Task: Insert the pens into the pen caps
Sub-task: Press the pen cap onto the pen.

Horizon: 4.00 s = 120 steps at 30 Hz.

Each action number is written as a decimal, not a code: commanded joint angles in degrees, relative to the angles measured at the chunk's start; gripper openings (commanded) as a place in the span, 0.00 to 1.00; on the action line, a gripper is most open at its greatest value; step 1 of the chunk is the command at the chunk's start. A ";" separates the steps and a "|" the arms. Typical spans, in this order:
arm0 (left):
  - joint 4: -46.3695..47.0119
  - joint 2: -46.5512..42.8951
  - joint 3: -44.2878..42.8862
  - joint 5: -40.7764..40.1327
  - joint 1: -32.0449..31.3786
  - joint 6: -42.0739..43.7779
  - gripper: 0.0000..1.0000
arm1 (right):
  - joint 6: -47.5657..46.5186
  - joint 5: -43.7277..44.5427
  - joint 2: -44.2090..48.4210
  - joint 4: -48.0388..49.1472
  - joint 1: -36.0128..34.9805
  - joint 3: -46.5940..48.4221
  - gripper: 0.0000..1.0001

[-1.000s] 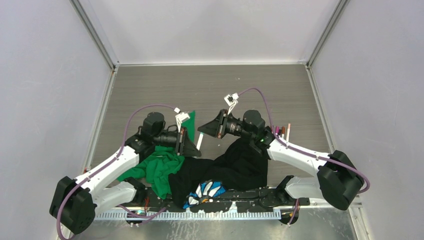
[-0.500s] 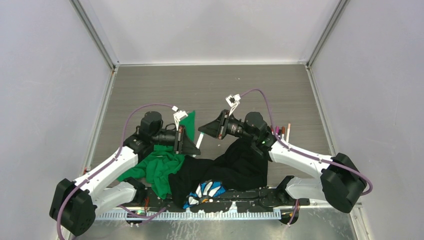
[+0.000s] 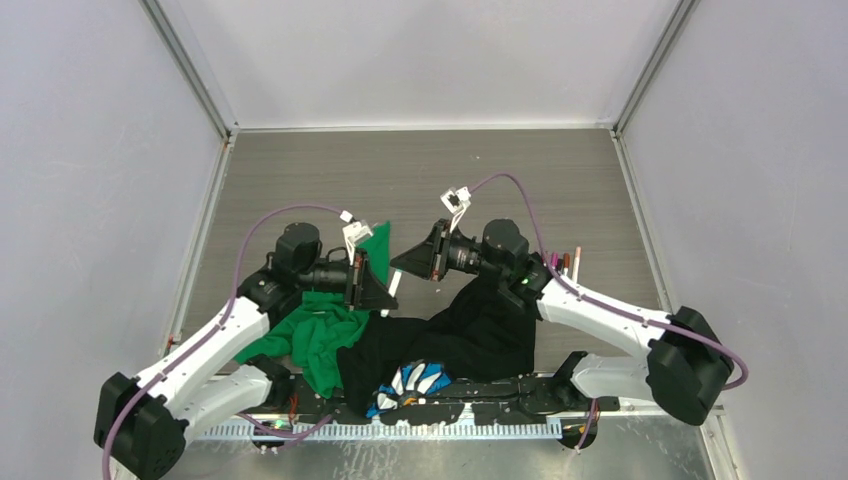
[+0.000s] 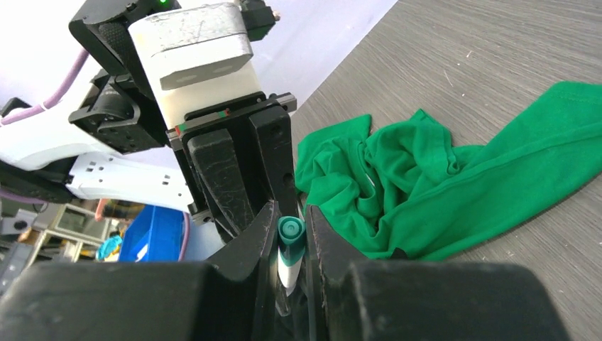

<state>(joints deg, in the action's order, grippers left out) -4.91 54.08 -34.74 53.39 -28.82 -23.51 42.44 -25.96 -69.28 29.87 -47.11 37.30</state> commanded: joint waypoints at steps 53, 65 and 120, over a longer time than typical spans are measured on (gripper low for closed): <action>1.22 -6.25 -9.82 -11.70 -5.54 14.41 0.00 | -15.89 -15.84 3.95 -28.15 8.12 24.75 0.64; 1.39 -5.90 -9.91 -11.69 -5.81 14.37 0.00 | -16.37 -16.38 2.33 -28.64 7.82 24.09 0.43; 9.07 0.35 -10.39 -8.55 -5.90 2.17 0.00 | -18.75 -21.13 1.75 -28.73 6.59 23.68 0.64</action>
<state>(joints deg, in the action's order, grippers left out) 2.46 55.77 -43.94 46.70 -35.09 -22.59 24.53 -46.41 -69.47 0.12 -40.01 58.61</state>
